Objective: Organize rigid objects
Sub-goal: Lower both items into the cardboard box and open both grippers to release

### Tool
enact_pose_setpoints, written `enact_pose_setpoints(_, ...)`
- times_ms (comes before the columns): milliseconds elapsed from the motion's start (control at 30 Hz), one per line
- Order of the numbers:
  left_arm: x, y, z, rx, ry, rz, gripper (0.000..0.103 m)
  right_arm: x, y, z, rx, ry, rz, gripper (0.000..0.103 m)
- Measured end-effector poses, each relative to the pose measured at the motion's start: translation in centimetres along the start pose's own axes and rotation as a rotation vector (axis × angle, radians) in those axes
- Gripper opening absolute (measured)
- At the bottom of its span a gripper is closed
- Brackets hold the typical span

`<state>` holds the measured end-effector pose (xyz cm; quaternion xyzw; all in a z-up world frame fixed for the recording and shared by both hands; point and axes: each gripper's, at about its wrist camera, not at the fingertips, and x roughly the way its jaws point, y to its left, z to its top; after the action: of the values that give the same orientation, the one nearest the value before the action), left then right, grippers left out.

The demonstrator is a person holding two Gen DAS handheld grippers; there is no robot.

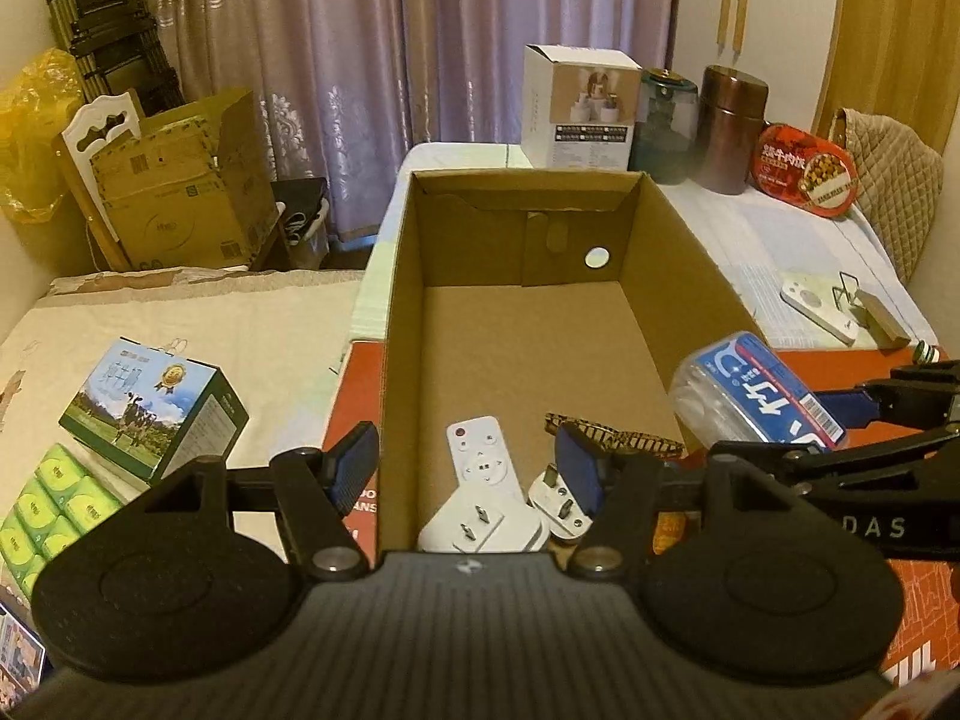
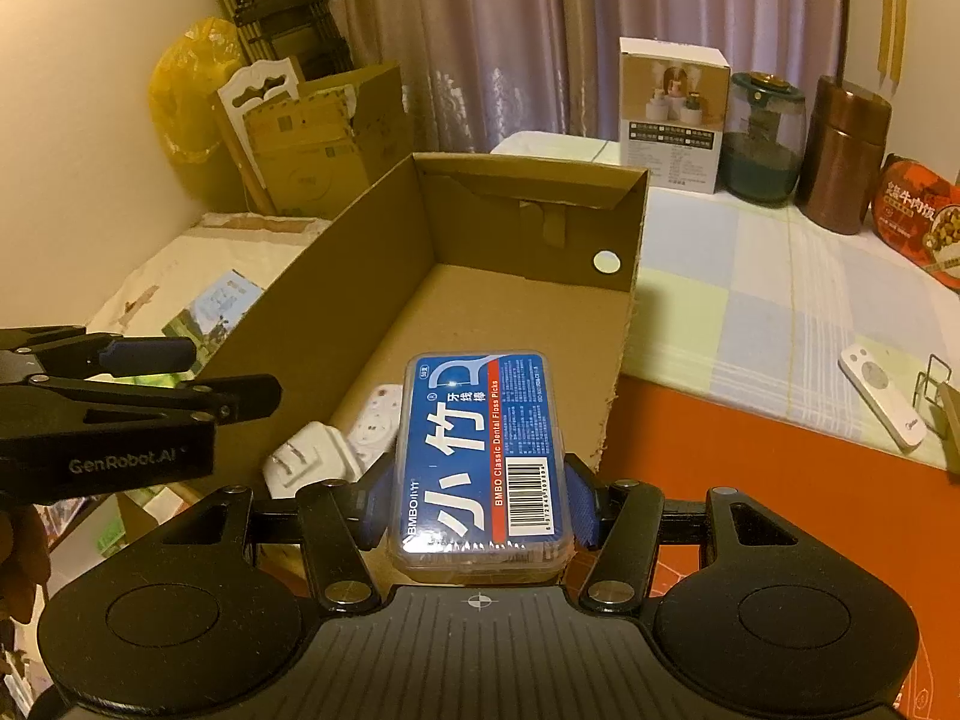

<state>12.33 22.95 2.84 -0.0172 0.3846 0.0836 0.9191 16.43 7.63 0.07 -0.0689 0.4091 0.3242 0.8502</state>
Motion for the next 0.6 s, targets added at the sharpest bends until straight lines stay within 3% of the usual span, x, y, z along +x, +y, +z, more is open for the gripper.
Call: enact_pose_setpoints(600, -0.42, 0.18, -0.20, -0.007, -0.004, -0.003, 0.060, 0.02, 0.30, 0.00, -0.003, 0.002, -0.003, 0.054)
